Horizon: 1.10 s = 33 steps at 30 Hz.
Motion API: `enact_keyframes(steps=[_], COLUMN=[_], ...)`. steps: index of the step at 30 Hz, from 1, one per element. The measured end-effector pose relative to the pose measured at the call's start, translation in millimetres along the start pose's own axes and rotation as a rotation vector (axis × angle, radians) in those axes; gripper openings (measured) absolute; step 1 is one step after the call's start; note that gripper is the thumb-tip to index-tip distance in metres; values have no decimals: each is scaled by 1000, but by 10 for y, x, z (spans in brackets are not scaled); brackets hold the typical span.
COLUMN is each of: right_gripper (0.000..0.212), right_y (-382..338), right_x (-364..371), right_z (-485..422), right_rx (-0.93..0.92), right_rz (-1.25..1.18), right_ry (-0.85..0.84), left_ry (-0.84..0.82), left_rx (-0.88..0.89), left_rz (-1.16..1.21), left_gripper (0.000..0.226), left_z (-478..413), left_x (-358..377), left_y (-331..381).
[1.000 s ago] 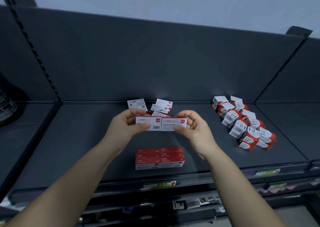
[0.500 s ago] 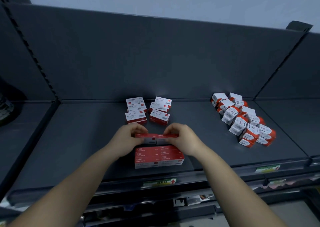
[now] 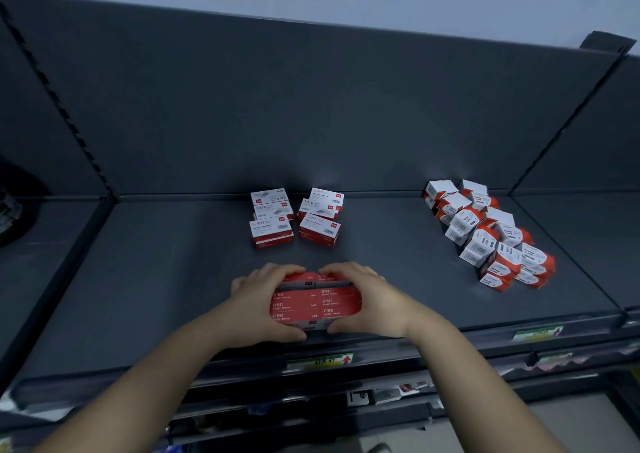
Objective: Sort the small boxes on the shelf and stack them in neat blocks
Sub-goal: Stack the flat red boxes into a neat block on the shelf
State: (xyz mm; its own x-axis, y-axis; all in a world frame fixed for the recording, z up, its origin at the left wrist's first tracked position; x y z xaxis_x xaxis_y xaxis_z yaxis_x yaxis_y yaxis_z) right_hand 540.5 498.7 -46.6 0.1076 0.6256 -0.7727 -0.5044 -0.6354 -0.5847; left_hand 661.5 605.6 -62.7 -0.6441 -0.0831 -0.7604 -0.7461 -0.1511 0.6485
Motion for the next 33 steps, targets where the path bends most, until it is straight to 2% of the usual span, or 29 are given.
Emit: enact_keyframes(steps=[4, 11, 15, 17, 19, 20, 22, 23, 26, 30, 33], right_gripper=[72, 66, 65, 64, 60, 56, 44, 40, 36, 45, 41], right_y=[-13, -13, 43, 101, 102, 82, 39, 35, 81, 203, 255], right_x=[2, 25, 22, 0, -144, -251, -454, -534, -654, -579, -454], right_z=[44, 95, 43, 2, -61, -108, -240, -317, -544, -774, -872], right_rx=[-2, -10, 30, 90, 89, 81, 92, 117, 227, 383, 435], right_rz=[11, 6, 42, -80, -188, -191, -157, -133, -117, -93, -56], right_ry=[42, 81, 33, -7, 58, 116, 221, 262, 345, 347, 315], left_ry=[76, 138, 59, -3, 82, 168, 349, 414, 476, 387, 379], left_rx=[39, 40, 26, -5, -16, -20, -57, -88, -200, -301, -330], left_rz=[24, 26, 23, 178, 412, 438, 337, 271, 156, 184, 103], left_gripper=[76, 68, 68, 69, 69, 60, 37, 35, 46, 66, 63], left_z=[44, 105, 80, 59, 3, -37, -133, -179, -333, -475, -497], left_x=[-1, 17, 6, -25, -187, -317, -586, -701, -854, -714, -664], left_y=[22, 49, 65, 34, -42, -102, -296, -366, -595, -777, -789])
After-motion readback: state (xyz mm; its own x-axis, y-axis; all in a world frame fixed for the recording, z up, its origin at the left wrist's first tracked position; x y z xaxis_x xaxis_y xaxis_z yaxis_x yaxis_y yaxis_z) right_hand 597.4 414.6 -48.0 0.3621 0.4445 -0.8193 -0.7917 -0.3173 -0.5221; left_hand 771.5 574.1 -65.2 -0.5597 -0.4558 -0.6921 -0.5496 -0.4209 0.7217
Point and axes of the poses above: each hand's wrist, its own z-axis away from the middle knuckle, its own x-axis out of the palm, y = z × x, the point moved 9 cm from there along -z, towards the middle knuckle, and after that the axes turned 8 degrees about x, right-handed, at the moved point
